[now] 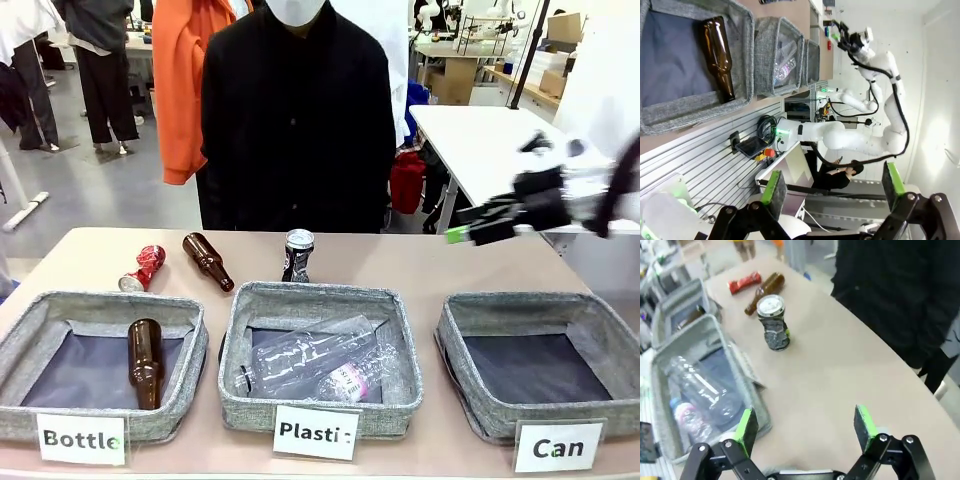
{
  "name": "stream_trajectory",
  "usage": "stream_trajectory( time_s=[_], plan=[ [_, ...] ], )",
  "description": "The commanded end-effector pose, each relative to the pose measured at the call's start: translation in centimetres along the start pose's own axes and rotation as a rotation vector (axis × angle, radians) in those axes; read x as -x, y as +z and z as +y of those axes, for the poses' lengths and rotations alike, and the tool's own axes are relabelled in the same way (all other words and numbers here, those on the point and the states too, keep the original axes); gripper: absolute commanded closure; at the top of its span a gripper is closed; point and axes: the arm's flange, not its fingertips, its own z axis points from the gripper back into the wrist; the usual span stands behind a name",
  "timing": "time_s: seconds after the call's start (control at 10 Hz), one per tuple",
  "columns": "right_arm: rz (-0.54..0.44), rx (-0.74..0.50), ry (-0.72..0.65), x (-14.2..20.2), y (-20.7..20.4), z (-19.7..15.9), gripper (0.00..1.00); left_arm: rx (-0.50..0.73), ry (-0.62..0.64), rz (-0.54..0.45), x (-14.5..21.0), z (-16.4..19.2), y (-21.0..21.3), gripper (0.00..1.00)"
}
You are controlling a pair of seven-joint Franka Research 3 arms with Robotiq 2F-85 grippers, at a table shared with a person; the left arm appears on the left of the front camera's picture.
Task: Sort the can waste into the basket.
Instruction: Pick up the can waste from the table and place it in the right Fabric basket.
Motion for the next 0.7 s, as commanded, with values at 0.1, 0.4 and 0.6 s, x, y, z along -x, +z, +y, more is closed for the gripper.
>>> stream_trajectory(
  time_s=[0.1, 0.4, 0.6],
  plan=[
    [0.065, -0.059, 0.204, -3.0, -6.6, -5.5, 0.0, 0.016, -0.001, -0.003, 0.0, -0.5, 0.0, 0.0],
    [0.083, -0.188, 0.345, -3.8, -15.0, -5.9, 0.0, 0.016, -0.001, -0.003, 0.0, -0.5, 0.0, 0.0],
    [0.103, -0.211, 0.372, -3.6, -18.3, -5.8, 0.0, 0.016, -0.001, -0.003, 0.0, -0.5, 0.0, 0.0]
  ],
)
